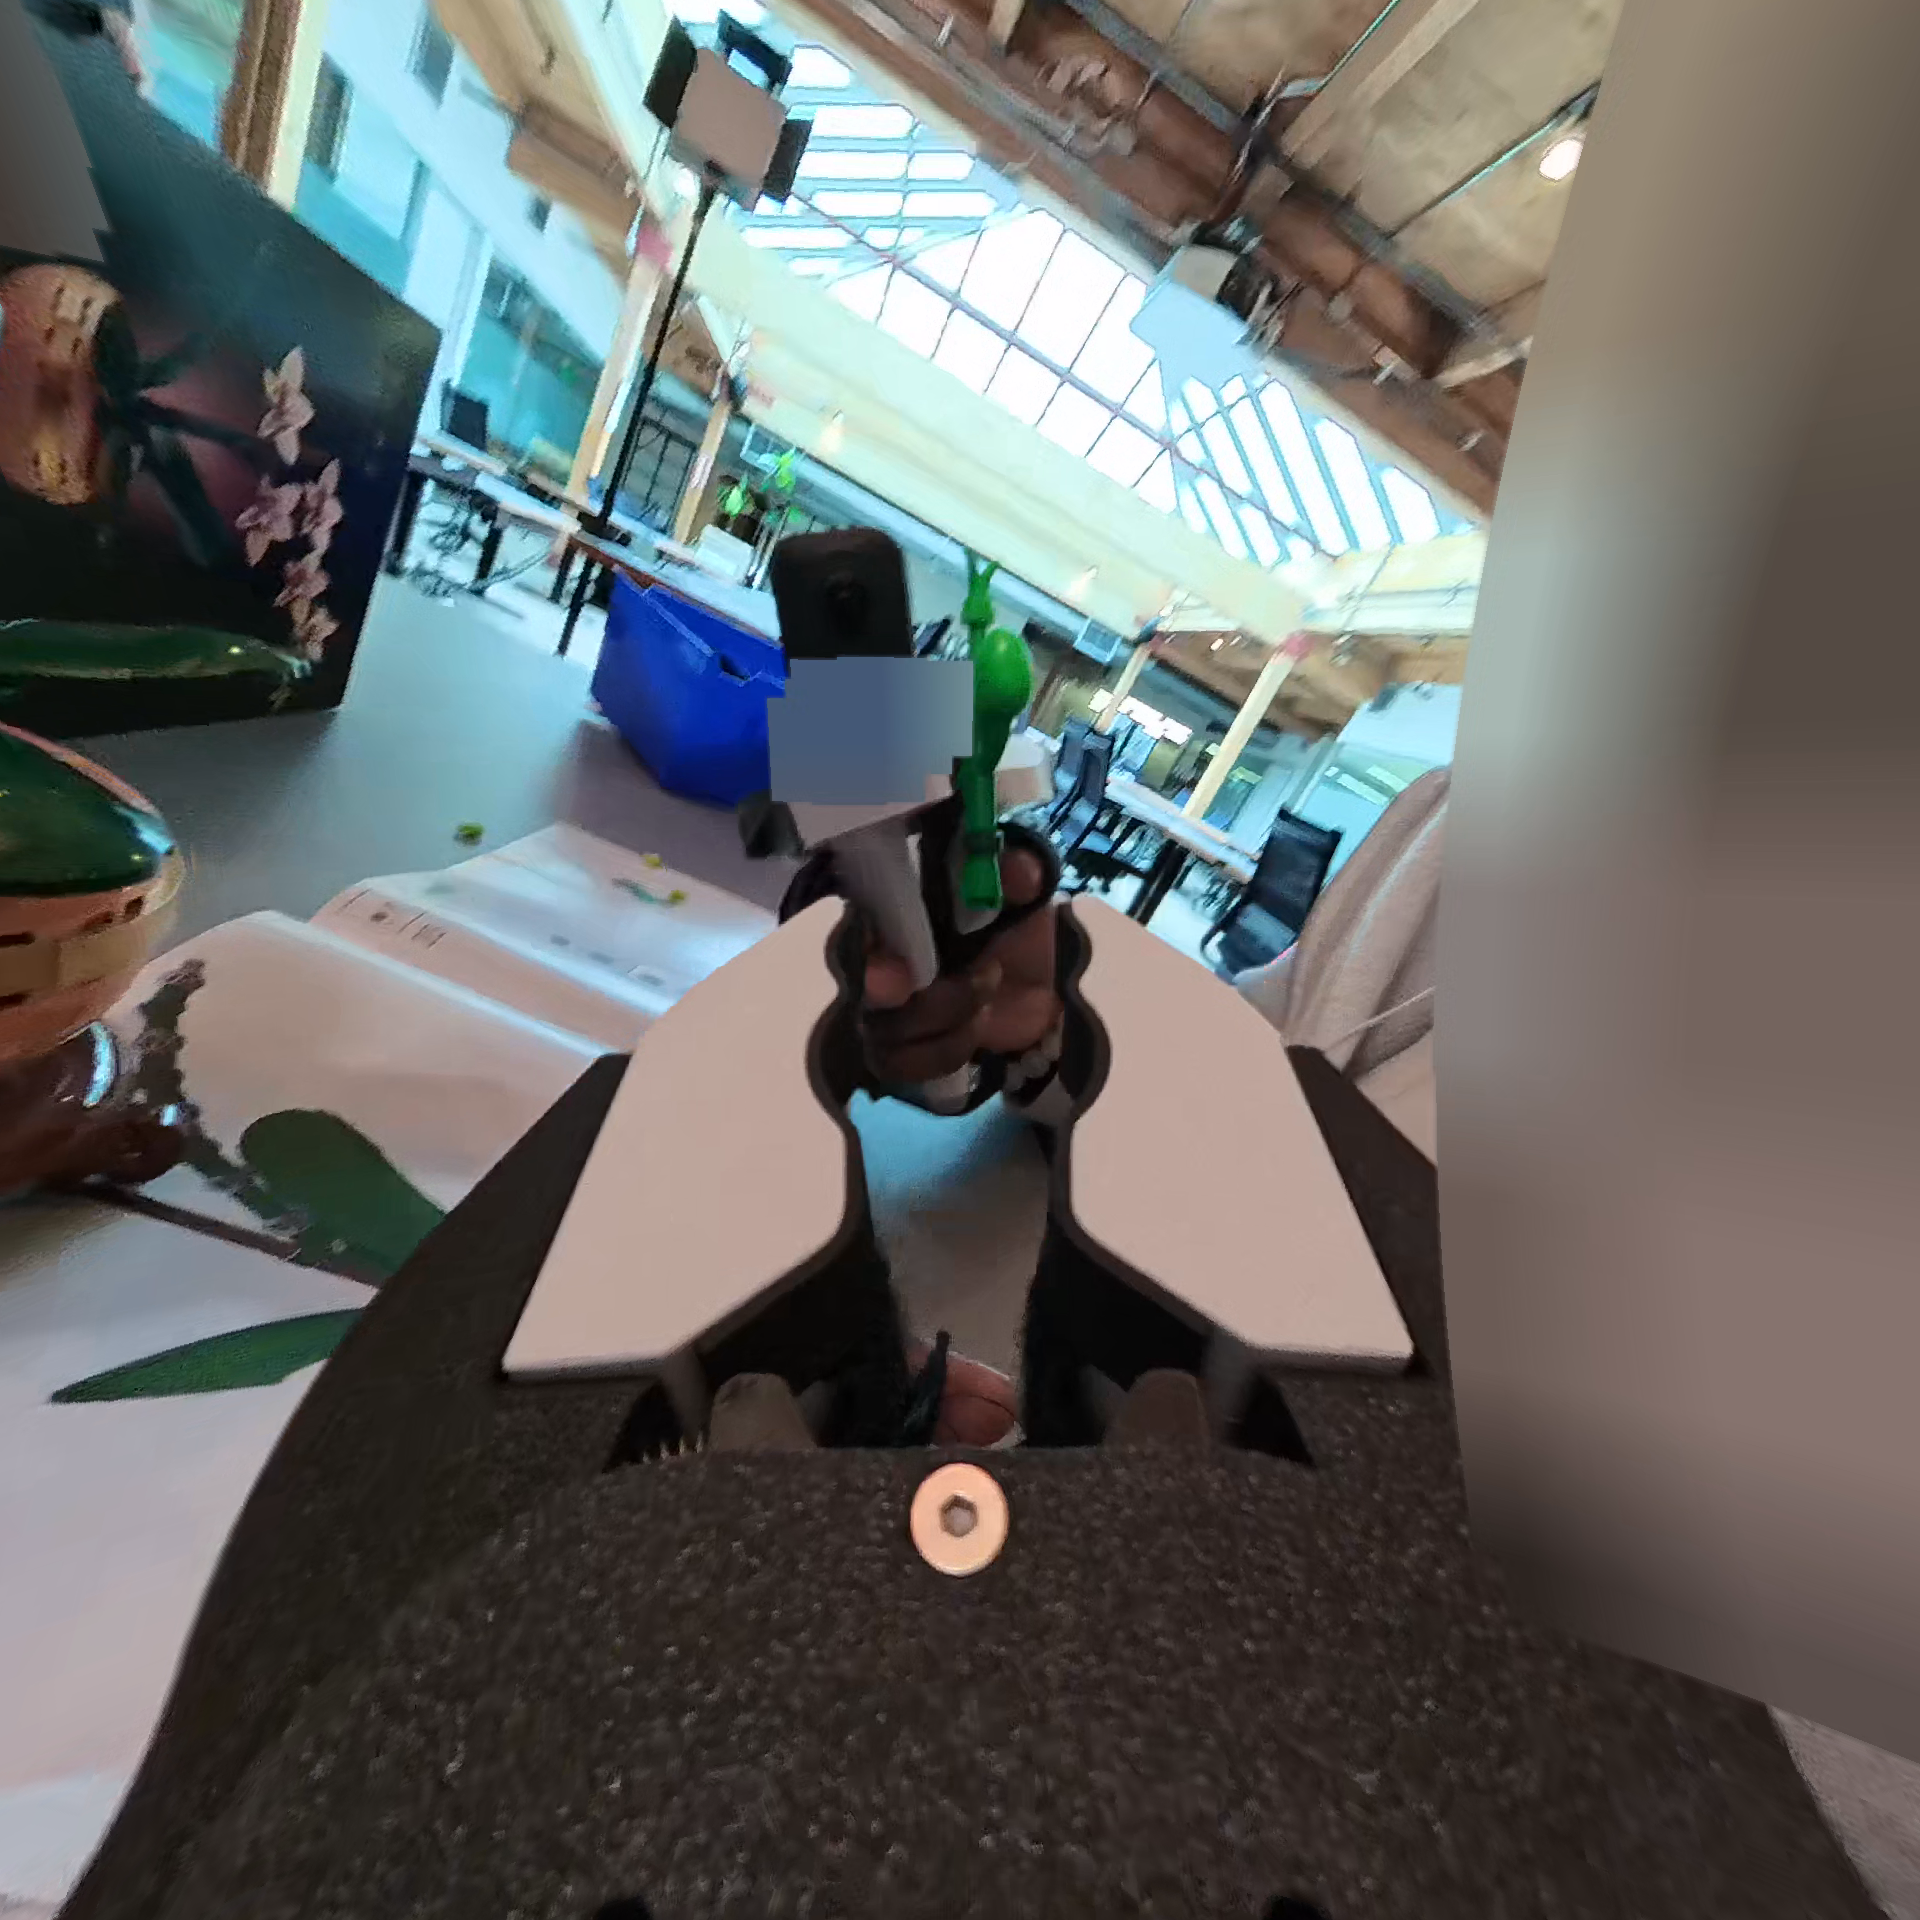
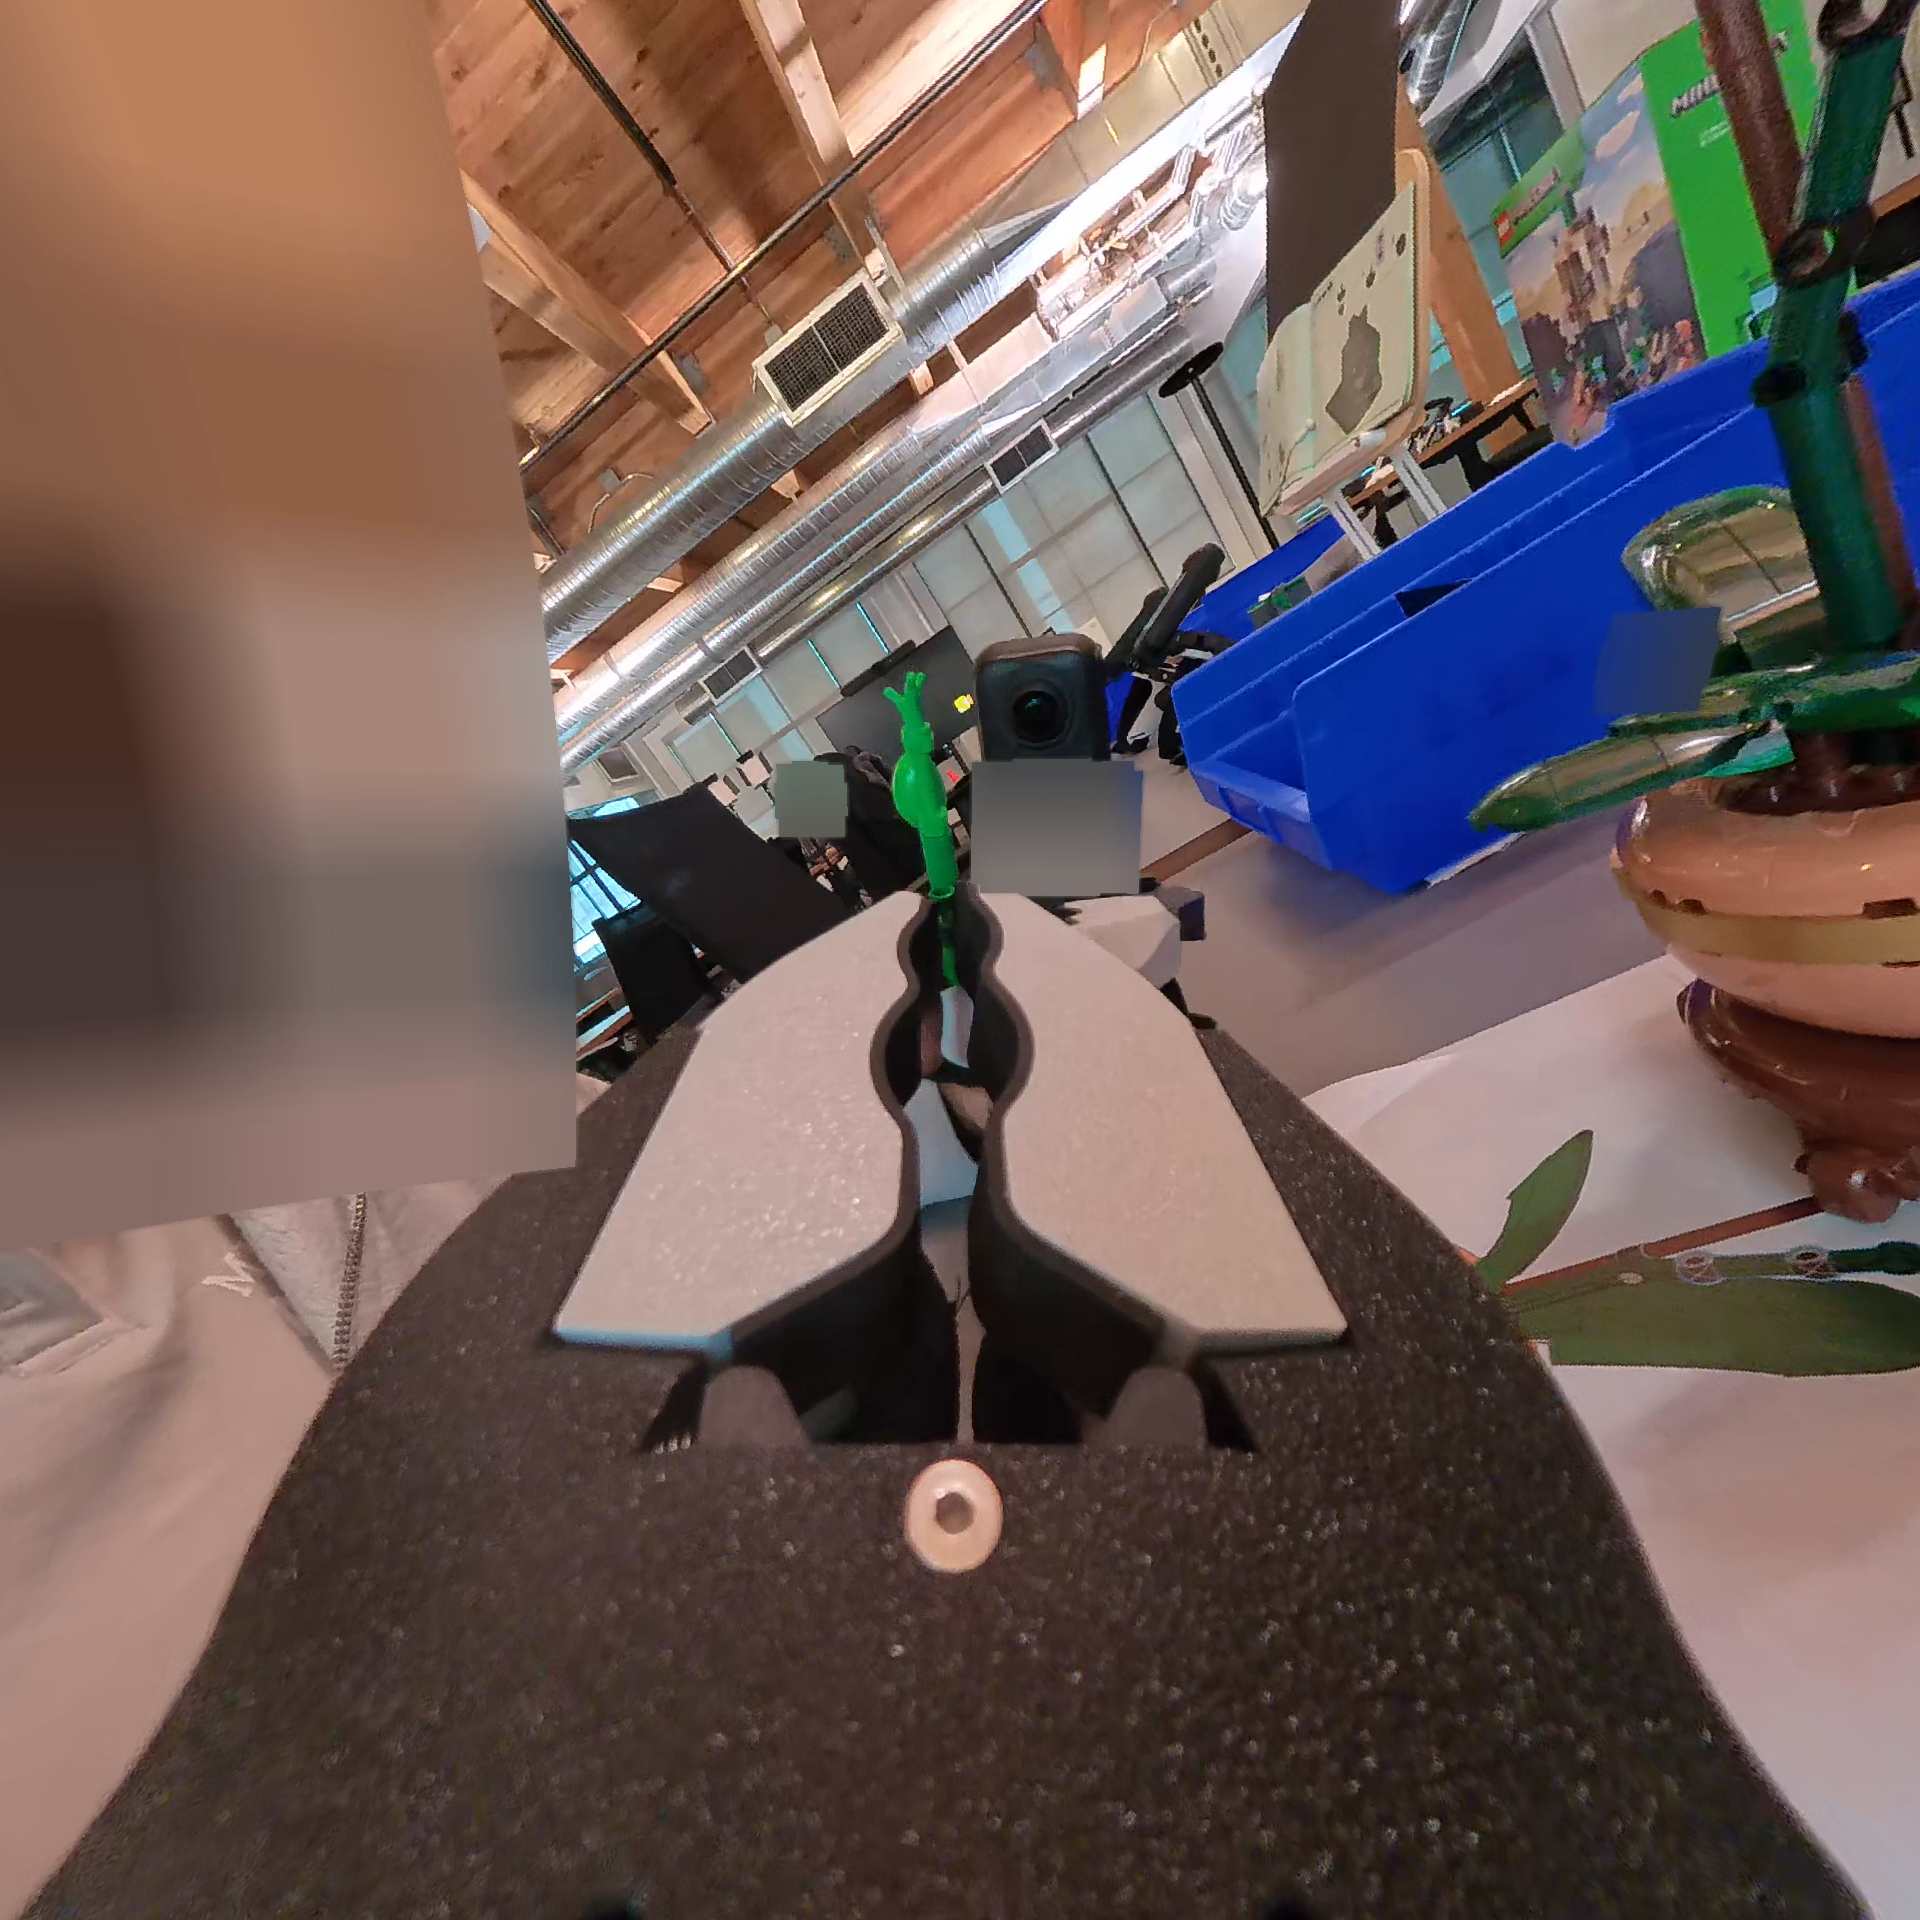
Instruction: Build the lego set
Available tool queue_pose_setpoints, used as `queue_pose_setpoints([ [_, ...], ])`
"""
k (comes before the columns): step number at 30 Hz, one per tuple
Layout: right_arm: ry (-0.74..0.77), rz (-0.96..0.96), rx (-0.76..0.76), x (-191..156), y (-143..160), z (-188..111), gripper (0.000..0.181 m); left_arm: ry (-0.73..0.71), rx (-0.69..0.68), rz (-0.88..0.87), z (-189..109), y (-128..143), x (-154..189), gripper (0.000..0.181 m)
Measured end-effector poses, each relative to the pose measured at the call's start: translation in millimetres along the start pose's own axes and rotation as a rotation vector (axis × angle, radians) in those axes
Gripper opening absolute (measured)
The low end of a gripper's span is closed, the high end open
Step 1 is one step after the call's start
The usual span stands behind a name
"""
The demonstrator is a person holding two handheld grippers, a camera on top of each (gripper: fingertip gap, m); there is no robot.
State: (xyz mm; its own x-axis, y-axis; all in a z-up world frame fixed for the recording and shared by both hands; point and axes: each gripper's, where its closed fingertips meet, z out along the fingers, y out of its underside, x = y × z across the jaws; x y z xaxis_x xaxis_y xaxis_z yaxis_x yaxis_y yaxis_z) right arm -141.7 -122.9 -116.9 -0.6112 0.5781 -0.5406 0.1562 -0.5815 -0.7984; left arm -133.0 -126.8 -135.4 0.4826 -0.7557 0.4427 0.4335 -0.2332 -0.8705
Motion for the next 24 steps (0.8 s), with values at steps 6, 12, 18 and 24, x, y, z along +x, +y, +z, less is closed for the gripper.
queue_pose_setpoints([
  [6, 0.013, -0.01, -0.043, 0, 5, 0, 0.002, -0.099, -0.098, 0.118, 4, -4, -3, 0.025],
  [12, -0.004, -0.015, -0.051, -1, 5, 4, 0.002, -0.151, -0.179, 0.203, 5, -3, -1, 0.006],
  [18, 0.048, -0.255, -0.442, 7, 30, 10, 0.031, -0.356, -0.189, 0.295, -47, -33, 11, 0.006],
  [24, 0.144, -0.534, -1.003, 45, 96, 38, 0.01, -0.777, -0.229, 0.392, -131, -45, 18, 0.006],
])
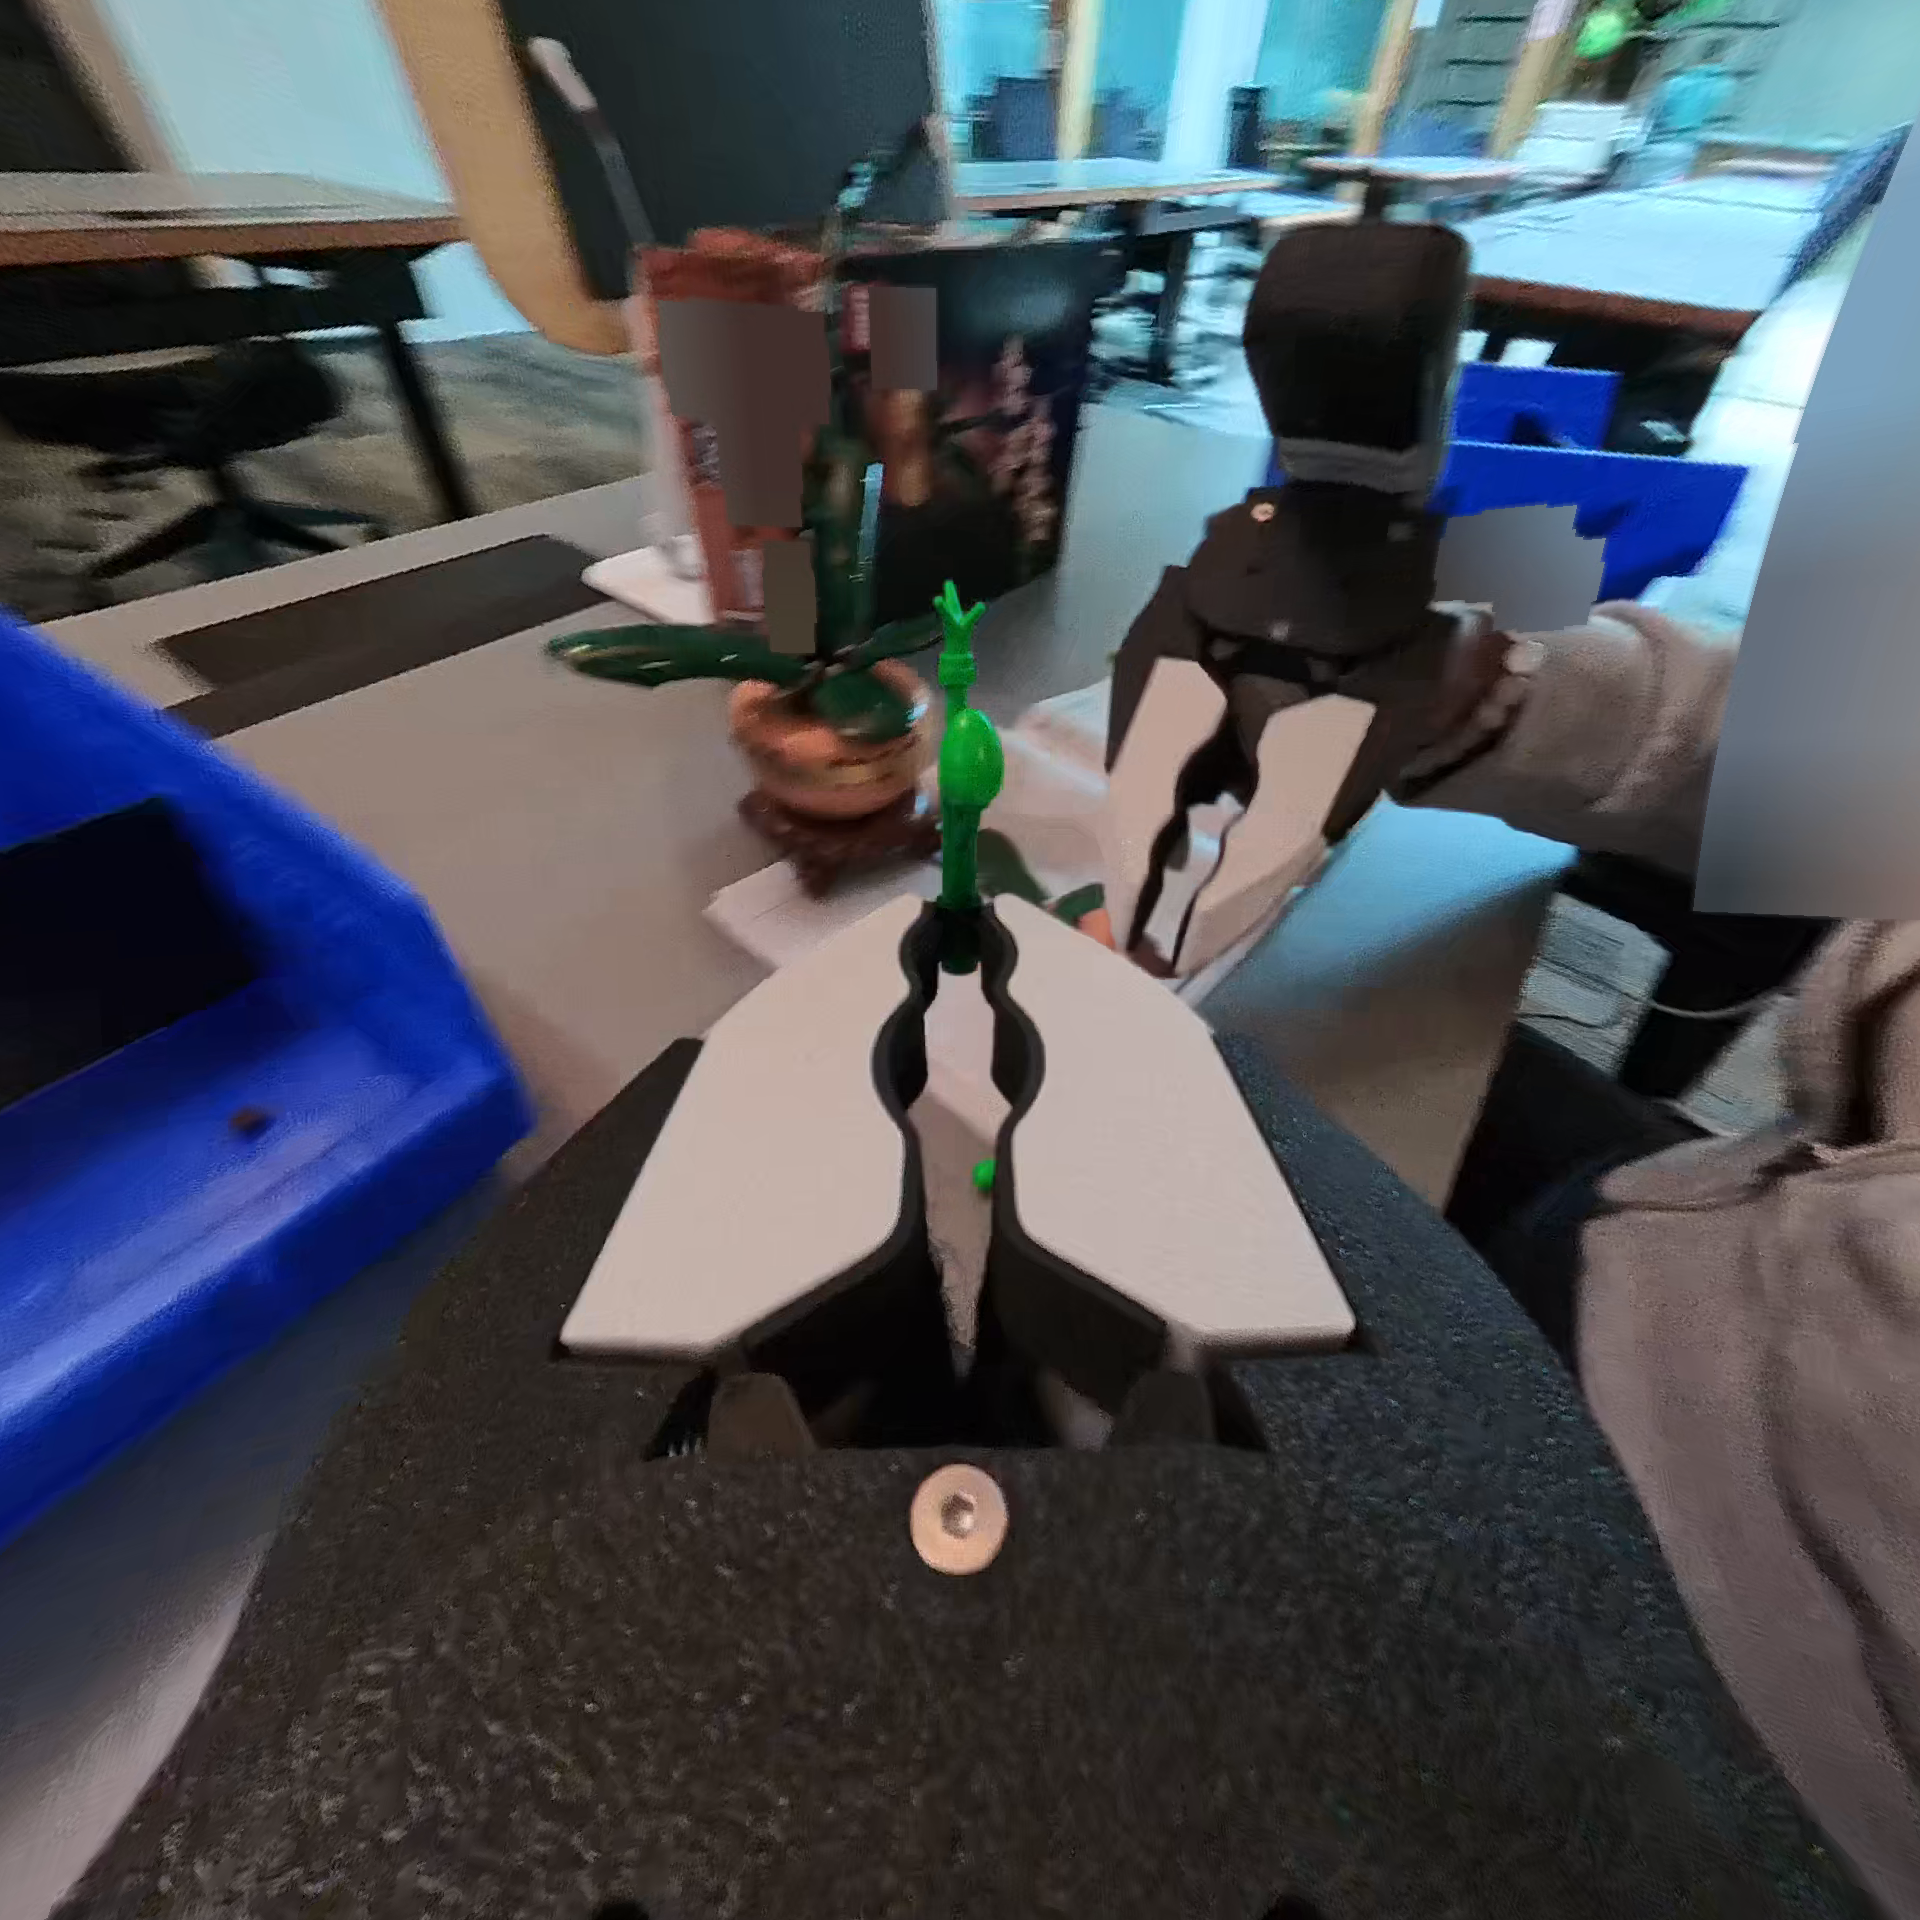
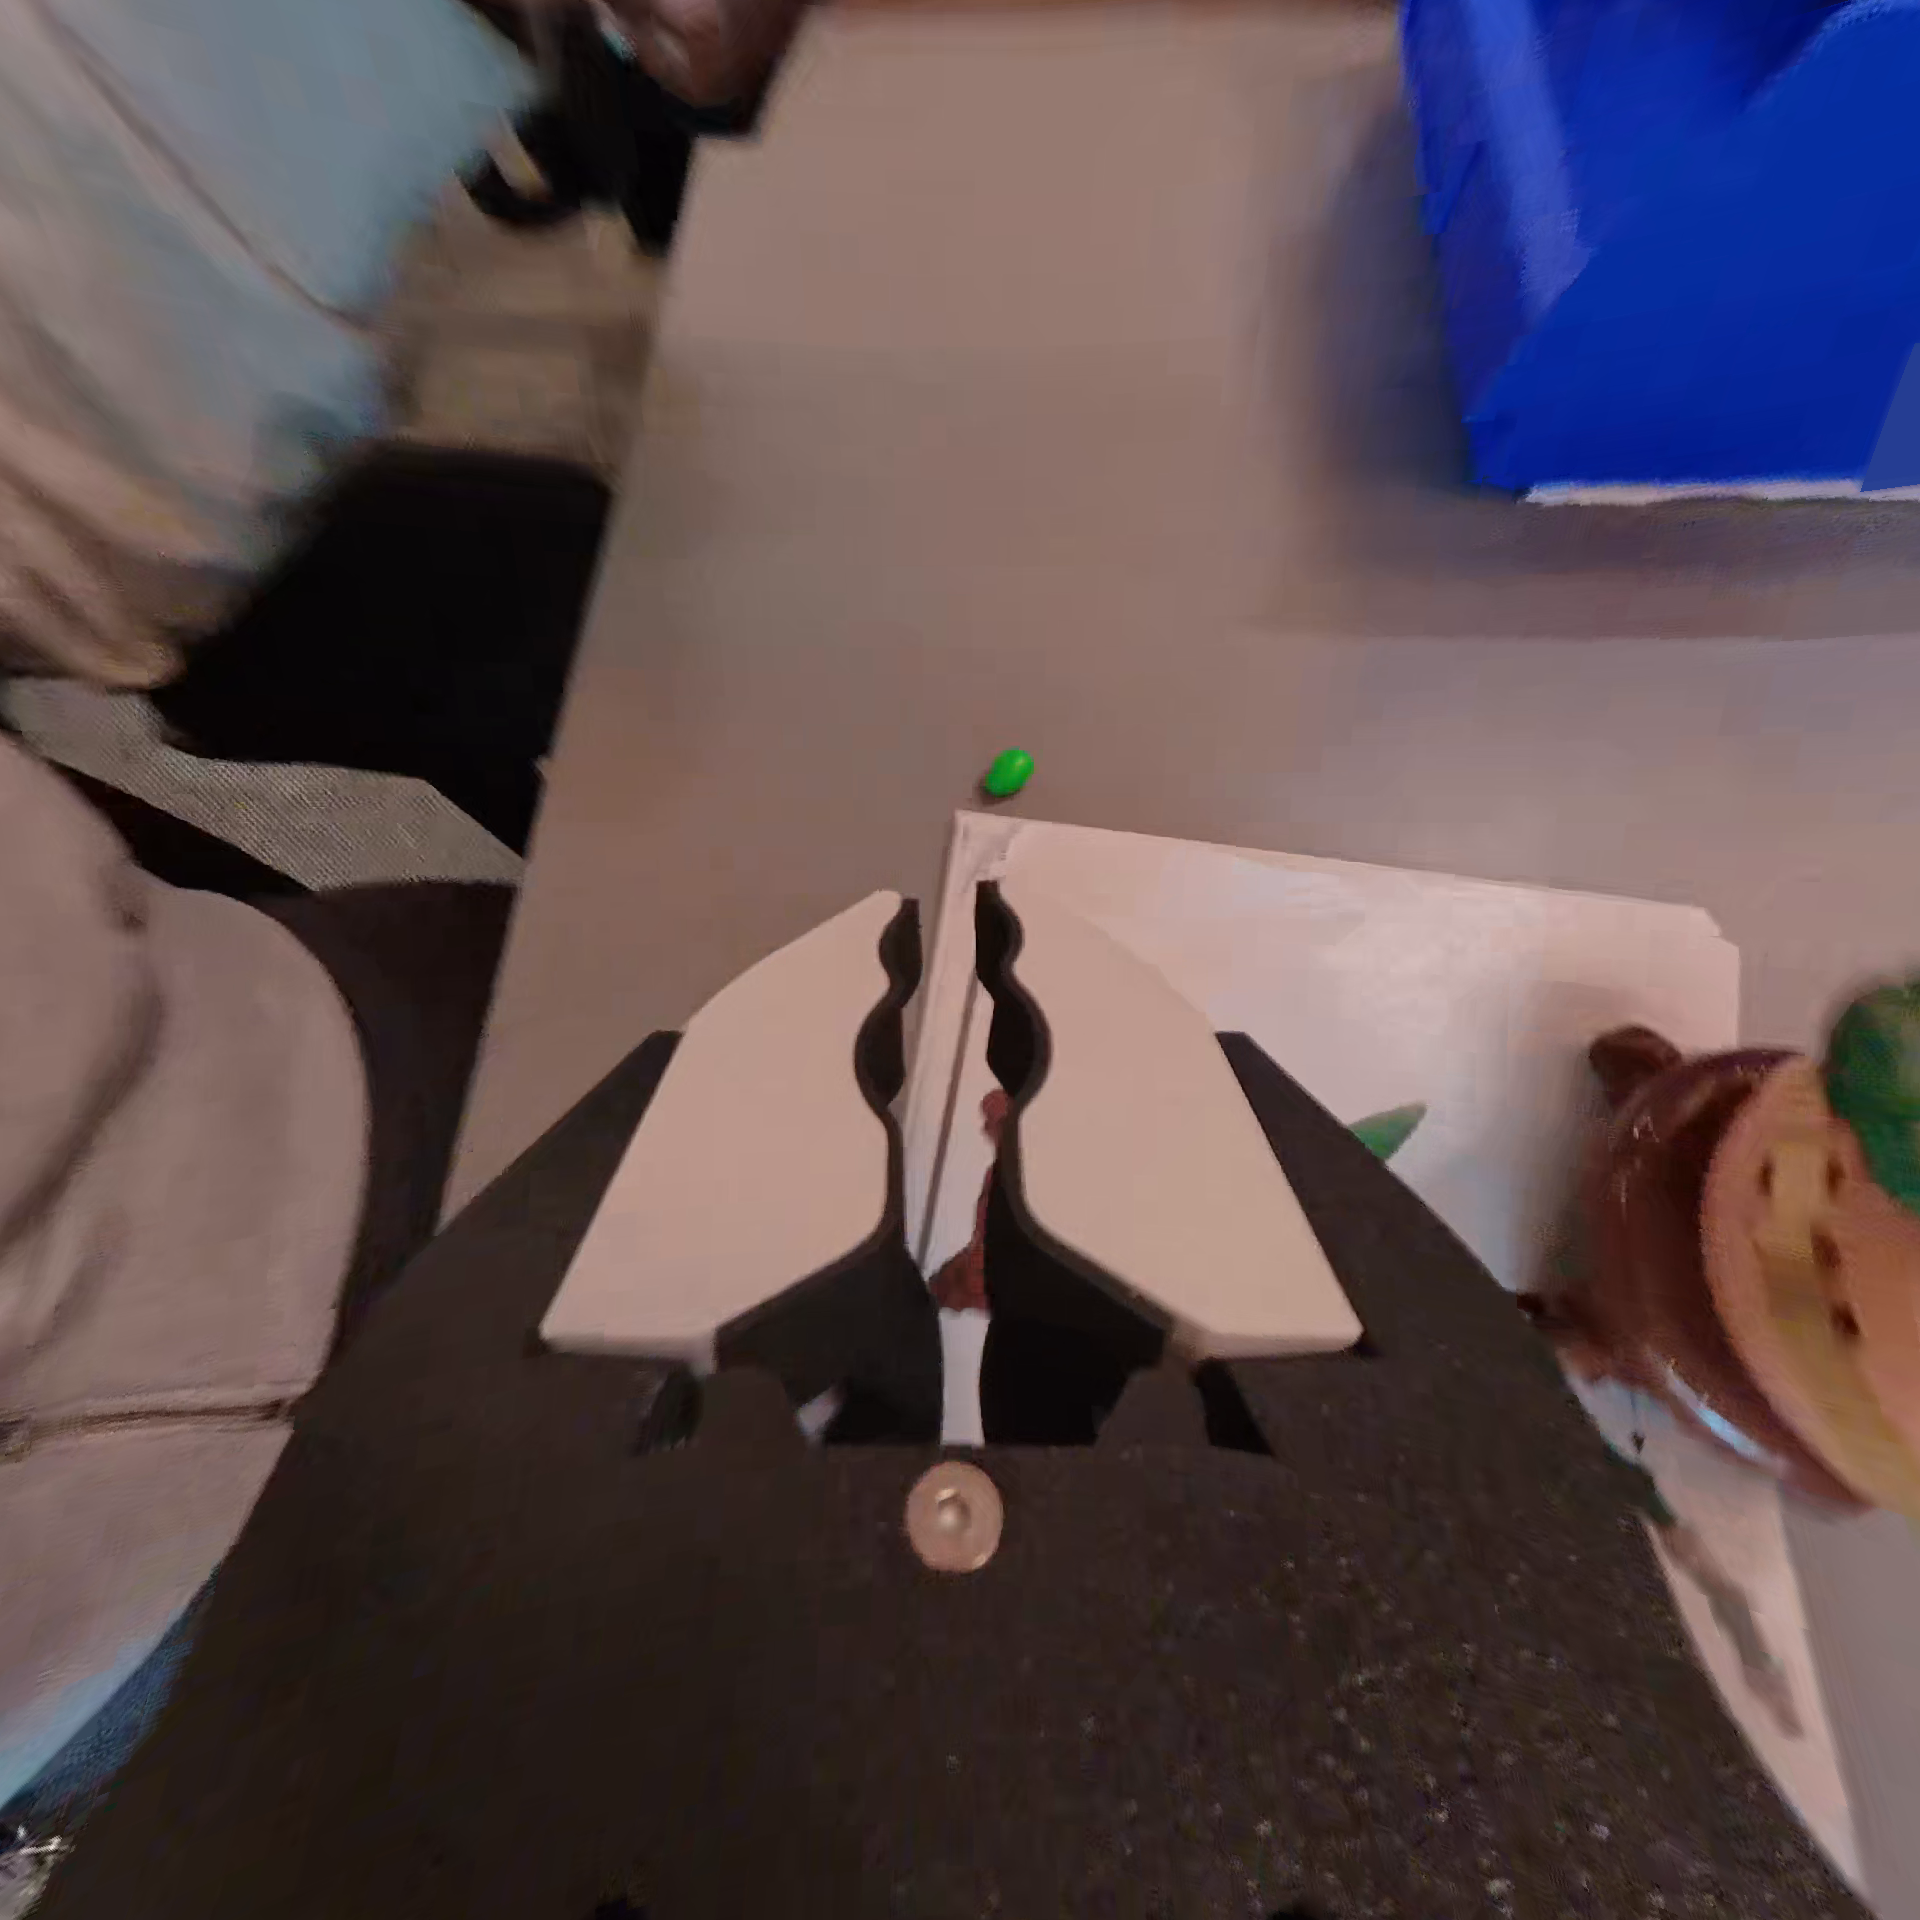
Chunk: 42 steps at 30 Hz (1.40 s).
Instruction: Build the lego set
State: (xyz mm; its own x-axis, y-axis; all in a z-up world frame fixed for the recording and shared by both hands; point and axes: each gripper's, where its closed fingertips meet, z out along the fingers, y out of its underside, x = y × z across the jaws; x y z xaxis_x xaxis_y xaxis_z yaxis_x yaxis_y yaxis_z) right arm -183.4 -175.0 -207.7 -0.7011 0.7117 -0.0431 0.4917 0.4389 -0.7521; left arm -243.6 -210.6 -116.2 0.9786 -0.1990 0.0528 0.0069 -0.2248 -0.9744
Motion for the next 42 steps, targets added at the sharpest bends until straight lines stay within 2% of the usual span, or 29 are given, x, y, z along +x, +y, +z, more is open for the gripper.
queue_pose_setpoints([
  [2, 0.035, 0.0, -0.147, 10, 5, 27, 0.013, -0.028, 0.106, -0.055, -12, -1, -1, 0.006],
  [4, 0.073, 0.037, -0.222, 16, 8, 43, 0.017, -0.038, 0.206, -0.106, -22, 1, -5, 0.006],
  [7, 0.122, 0.108, -0.18, 11, 2, 53, 0.02, -0.035, 0.239, -0.131, -28, 11, -11, 0.006],
  [10, 0.276, 0.107, -0.22, 25, 10, 52, 0.021, -0.011, 0.283, -0.155, -30, 13, -12, 0.006],
  [17, 0.225, 0.112, -0.225, 17, 0, 68, 0.009, 0.028, 0.341, -0.204, -34, 14, -13, 0.006],
  [20, 0.129, -0.04, -0.252, 8, -5, 71, 0.009, 0.023, 0.334, -0.194, -34, 15, -12, 0.006],
  [22, 0.027, -0.225, -0.281, 0, -8, 68, 0.008, 0.007, 0.311, -0.175, -32, 19, -14, 0.006],
  [24, -0.074, -0.456, -0.409, -6, -3, 61, 0.008, -0.017, 0.285, -0.166, -31, 23, -17, 0.006],
  [26, -0.098, -0.704, -0.575, 1, 0, 55, 0.009, -0.045, 0.275, -0.152, -31, 25, -20, 0.006],
  [29, -0.217, -0.902, -0.844, 9, 2, 50, 0.009, -0.05, 0.287, -0.151, -33, 23, -20, 0.006],
  [32, -0.318, -0.905, -1.064, 18, 1, 49, 0.009, -0.108, 0.298, -0.153, -40, 25, -31, 0.006],
  [34, -0.375, -0.838, -1.145, 18, 2, 54, 0.009, -0.182, 0.324, -0.183, -53, 28, -46, 0.006],
  [37, -0.373, -0.799, -1.242, 20, 4, 60, 0.009, -0.273, 0.384, -0.238, -77, 34, -68, 0.006],
  [42, -0.373, -0.749, -1.132, 0, -7, 74, 0.015, -0.32, 0.436, -0.253, -100, 36, -77, 0.006],
])
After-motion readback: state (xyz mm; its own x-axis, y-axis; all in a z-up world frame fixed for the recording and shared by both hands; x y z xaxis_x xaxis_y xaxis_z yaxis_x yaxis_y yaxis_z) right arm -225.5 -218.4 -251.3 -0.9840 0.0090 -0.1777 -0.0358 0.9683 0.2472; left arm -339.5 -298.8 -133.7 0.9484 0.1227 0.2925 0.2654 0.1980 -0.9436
